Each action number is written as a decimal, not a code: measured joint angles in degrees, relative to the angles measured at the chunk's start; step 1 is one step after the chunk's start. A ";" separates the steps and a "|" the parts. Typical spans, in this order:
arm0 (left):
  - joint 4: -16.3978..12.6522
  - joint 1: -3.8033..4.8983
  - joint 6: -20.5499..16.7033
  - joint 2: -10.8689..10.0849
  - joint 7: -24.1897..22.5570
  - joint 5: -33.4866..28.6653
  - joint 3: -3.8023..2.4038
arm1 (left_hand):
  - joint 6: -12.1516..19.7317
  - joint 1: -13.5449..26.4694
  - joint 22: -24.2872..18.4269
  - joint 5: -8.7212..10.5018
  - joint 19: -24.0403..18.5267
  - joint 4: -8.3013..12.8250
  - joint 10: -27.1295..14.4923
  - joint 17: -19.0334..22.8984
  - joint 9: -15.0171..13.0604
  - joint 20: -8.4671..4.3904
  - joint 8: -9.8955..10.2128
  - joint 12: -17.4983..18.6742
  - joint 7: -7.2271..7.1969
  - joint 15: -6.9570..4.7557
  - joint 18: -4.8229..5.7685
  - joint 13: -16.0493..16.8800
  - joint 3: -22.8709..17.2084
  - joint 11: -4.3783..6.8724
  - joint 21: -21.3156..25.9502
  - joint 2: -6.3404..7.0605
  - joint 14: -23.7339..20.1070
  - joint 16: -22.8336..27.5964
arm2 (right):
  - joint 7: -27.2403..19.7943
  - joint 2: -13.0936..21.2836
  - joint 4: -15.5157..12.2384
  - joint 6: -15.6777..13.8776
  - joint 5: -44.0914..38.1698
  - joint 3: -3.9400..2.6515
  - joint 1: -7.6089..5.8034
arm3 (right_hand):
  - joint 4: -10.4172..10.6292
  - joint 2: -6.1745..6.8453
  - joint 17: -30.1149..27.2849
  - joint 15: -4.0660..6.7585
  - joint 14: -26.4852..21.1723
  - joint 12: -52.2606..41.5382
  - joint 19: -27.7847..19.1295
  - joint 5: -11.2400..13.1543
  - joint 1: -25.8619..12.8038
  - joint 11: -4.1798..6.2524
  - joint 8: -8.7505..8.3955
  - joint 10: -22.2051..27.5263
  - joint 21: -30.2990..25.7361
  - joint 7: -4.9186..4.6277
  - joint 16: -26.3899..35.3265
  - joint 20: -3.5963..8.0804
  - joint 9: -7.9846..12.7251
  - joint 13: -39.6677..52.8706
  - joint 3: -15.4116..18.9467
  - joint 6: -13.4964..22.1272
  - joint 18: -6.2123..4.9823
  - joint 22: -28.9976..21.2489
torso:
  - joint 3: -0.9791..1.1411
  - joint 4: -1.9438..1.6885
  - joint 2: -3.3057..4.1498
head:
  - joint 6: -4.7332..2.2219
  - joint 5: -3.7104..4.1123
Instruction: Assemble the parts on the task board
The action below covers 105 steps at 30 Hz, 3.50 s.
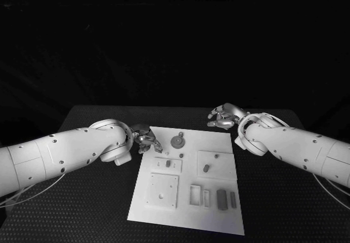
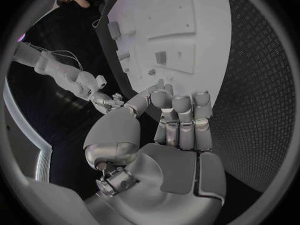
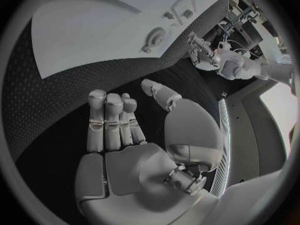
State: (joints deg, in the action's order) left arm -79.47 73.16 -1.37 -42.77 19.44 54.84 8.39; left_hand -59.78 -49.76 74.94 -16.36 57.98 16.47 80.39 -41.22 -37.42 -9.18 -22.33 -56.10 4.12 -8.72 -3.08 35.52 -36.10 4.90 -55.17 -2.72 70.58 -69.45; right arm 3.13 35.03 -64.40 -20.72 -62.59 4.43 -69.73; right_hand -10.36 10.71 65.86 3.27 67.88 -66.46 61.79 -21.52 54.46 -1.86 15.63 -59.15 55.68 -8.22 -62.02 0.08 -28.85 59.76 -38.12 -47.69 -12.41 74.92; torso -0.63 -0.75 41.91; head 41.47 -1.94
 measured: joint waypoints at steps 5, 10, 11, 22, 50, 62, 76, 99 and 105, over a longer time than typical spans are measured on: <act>-0.96 -0.55 0.02 -0.47 0.59 1.80 0.23 | -0.04 0.00 0.00 -0.08 0.00 0.05 0.09 0.00 0.00 0.00 -0.01 -0.21 -0.03 -0.06 0.00 -0.05 -0.05 -0.08 -0.07 0.00 0.09 0.00 | 0.01 0.09 -0.04 0.00 0.00 0.00 0.00 | 0.00 0.00 0.00 0.16 -0.16 0.00 0.00 0.00 0.00 0.00 0.00 0.00 0.00 0.00 0.00 0.00 0.00 0.00 0.00 0.00 0.00 0.00 | 0.04 0.00 0.00 | 0.05 0.07; -1.66 -0.95 0.02 -1.14 0.89 2.98 0.32 | -0.06 0.00 -0.01 -0.27 0.00 0.06 0.20 -0.05 0.00 0.00 -0.26 -0.21 -0.06 0.02 0.00 -0.05 -0.05 0.02 -0.07 0.00 0.18 -0.22 | 0.01 0.07 -0.10 0.00 0.00 0.00 0.00 | 0.00 0.00 0.00 0.20 -0.20 0.00 0.00 0.00 0.00 0.00 0.00 0.00 0.00 -0.03 0.00 0.00 0.00 -0.05 0.00 0.03 0.00 0.00 | 0.06 -0.01 -0.01 | 0.04 0.04; -1.73 -1.06 0.02 -1.27 0.95 3.16 0.36 | -0.06 0.00 -0.01 -0.28 0.00 0.06 0.27 -0.06 0.00 0.00 -0.26 -0.21 -0.07 0.02 0.01 -0.05 -0.05 0.09 -0.07 0.00 0.19 -0.22 | 0.01 0.07 -0.09 0.00 0.00 0.00 0.00 | 0.00 0.00 0.00 0.20 -0.20 -0.04 0.00 0.00 0.00 0.00 0.00 0.00 0.00 -0.03 0.00 0.00 0.00 -0.05 0.00 0.03 0.00 0.00 | 0.06 0.00 -0.01 | 0.04 0.01; -1.83 -1.87 -0.21 -1.23 1.29 5.24 1.71 | -0.05 0.00 -0.02 -0.26 -0.01 0.06 0.30 -0.10 0.00 0.00 -0.26 -0.21 -0.09 -0.04 0.01 -0.05 -0.04 0.08 -0.07 0.00 0.47 -0.22 | 0.03 0.23 0.01 0.00 0.01 0.00 -0.01 | 0.00 0.00 -0.05 0.20 -0.20 -0.26 0.00 0.00 0.00 0.00 0.00 0.00 0.00 -0.05 0.00 0.00 0.00 -0.05 0.00 0.05 0.00 0.00 | 0.00 0.00 -0.01 | 0.34 -0.11; -1.17 -2.92 -0.24 0.08 1.58 7.26 1.99 | 0.10 -0.01 -0.03 -0.33 0.20 0.01 0.40 -0.14 -0.01 -0.21 -0.38 -0.43 -0.25 0.12 0.10 -0.09 0.18 -0.03 -0.29 -0.01 0.71 -0.22 | 0.03 0.13 -0.16 0.00 0.01 0.00 -0.01 | 0.00 0.00 -0.05 0.19 -0.18 -0.26 -0.01 0.00 0.00 0.00 0.00 0.00 0.00 -0.07 0.00 0.00 -0.01 -0.16 0.00 0.07 0.00 0.01 | 0.08 0.07 0.01 | 0.43 0.26; -1.11 -3.16 -0.63 0.33 1.41 8.26 1.91 | 0.11 -0.01 -0.03 -0.31 0.20 0.06 0.48 -0.14 -0.05 -0.21 -0.26 -0.43 -0.27 -0.28 0.10 -0.09 -0.07 -0.11 -0.29 -0.01 0.86 -0.21 | -0.01 0.15 -0.16 0.08 0.04 0.00 0.00 | 0.00 0.00 -0.11 0.10 -0.10 -0.25 0.00 0.00 0.00 0.00 0.00 0.00 0.00 0.04 0.00 -0.01 -0.01 -0.16 0.00 -0.04 0.00 0.00 | 0.03 0.04 0.01 | 0.61 0.43; -1.39 -3.23 -1.04 0.12 1.38 8.47 1.91 | -0.01 -0.01 0.01 -0.05 0.19 0.06 0.49 -0.19 -0.06 -0.21 -0.39 -0.43 -0.15 -0.29 0.11 -0.14 -0.06 -0.11 -0.29 -0.01 0.89 -0.27 | -0.02 0.01 -0.03 0.08 0.04 0.00 0.00 | 0.00 0.00 -0.11 0.10 -0.10 -0.25 -0.01 0.00 0.00 0.00 0.00 0.00 0.00 0.04 0.00 -0.01 -0.01 -0.21 0.00 -0.04 0.00 0.00 | -0.03 0.03 0.01 | 0.73 0.47; -2.00 -3.42 -3.18 -0.63 1.67 6.58 1.99 | 0.01 -0.02 0.00 1.24 0.39 0.24 0.49 -0.18 -0.06 -0.01 -0.36 -0.43 -0.16 -0.38 0.11 -0.46 -0.22 -0.12 -0.51 -0.01 0.82 -0.44 | -0.03 0.09 0.02 0.08 0.11 0.00 0.00 | 0.00 0.00 -0.15 0.09 -0.09 -0.25 -0.01 0.00 0.00 0.00 0.00 0.00 -0.23 -0.05 0.00 -0.01 -0.02 -0.26 0.00 0.05 0.00 0.00 | -0.03 -0.02 -0.02 | 0.82 0.74; -2.13 -3.42 -4.21 -0.66 1.66 6.47 1.99 | 0.02 -0.02 -0.01 1.34 0.38 0.24 0.49 -0.17 -0.06 -0.01 -0.53 -0.43 -0.18 -0.38 0.11 -0.46 -0.21 -0.12 -0.51 -0.02 0.82 -0.44 | -0.03 0.13 -0.01 0.08 0.15 0.00 0.00 | 0.00 0.00 -0.15 0.09 -0.09 -0.24 -0.08 0.00 0.00 0.00 0.00 0.00 -0.23 -0.05 0.00 -0.08 -0.02 -0.26 0.00 0.05 0.00 0.00 | -0.01 -0.01 -0.02 | 0.76 0.69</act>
State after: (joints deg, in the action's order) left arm -81.61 69.74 -5.57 -43.43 21.11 61.31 10.37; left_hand -59.76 -49.78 74.93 -15.02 58.36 16.71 80.88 -41.39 -37.48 -9.19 -22.86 -56.53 3.93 -9.10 -2.98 35.06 -36.31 4.78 -55.68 -2.74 71.40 -69.89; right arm 3.11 35.16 -64.41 -20.64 -62.44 4.43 -69.73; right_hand -10.36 10.71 65.70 3.36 67.79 -66.70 61.71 -21.52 54.46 -1.86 15.63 -59.15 55.45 -8.28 -62.02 0.00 -28.87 59.50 -38.12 -47.63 -12.41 74.92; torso -0.64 -0.76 41.89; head 42.23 -1.25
